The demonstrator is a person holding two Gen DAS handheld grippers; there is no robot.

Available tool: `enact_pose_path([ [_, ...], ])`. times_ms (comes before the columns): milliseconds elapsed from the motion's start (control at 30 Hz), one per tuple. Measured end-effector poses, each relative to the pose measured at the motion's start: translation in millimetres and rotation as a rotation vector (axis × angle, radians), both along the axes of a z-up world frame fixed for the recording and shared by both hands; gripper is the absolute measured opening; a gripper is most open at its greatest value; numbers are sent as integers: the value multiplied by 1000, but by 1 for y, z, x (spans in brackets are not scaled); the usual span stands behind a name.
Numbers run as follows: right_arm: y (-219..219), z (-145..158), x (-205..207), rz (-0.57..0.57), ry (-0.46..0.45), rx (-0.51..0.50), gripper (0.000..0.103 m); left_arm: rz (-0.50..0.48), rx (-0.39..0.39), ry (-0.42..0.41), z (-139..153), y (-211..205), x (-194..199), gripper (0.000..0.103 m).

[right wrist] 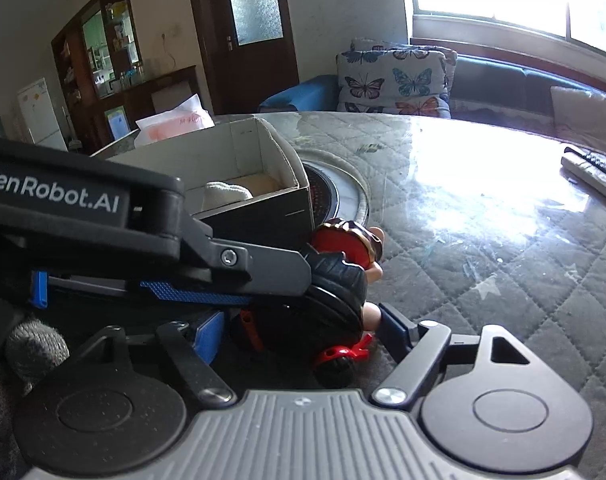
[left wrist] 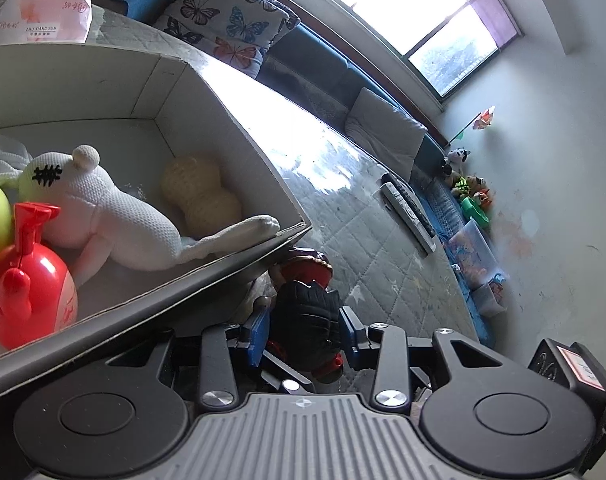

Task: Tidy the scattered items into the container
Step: 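Close the left gripper on the black-red figure and lift it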

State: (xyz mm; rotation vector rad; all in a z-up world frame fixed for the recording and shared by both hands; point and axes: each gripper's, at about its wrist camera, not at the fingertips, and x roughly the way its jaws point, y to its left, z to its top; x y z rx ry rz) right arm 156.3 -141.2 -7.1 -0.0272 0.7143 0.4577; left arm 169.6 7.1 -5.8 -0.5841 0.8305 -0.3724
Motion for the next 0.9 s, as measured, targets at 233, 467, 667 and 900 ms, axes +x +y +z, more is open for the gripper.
enact_pose_path([
  [233, -1, 1, -21, 10, 1, -15, 78, -47, 5, -2, 0, -4, -18, 40],
  [467, 2, 2, -61, 29, 1, -34, 78, -92, 7, -2, 1, -2, -55, 40],
  [667, 6, 3, -103, 59, 0, -42, 79, -125, -3, -1, 2, 7, -88, 40],
  [900, 7, 11, -132, 103, -7, -6, 79, -120, -38, -1, 4, 24, -108, 40],
])
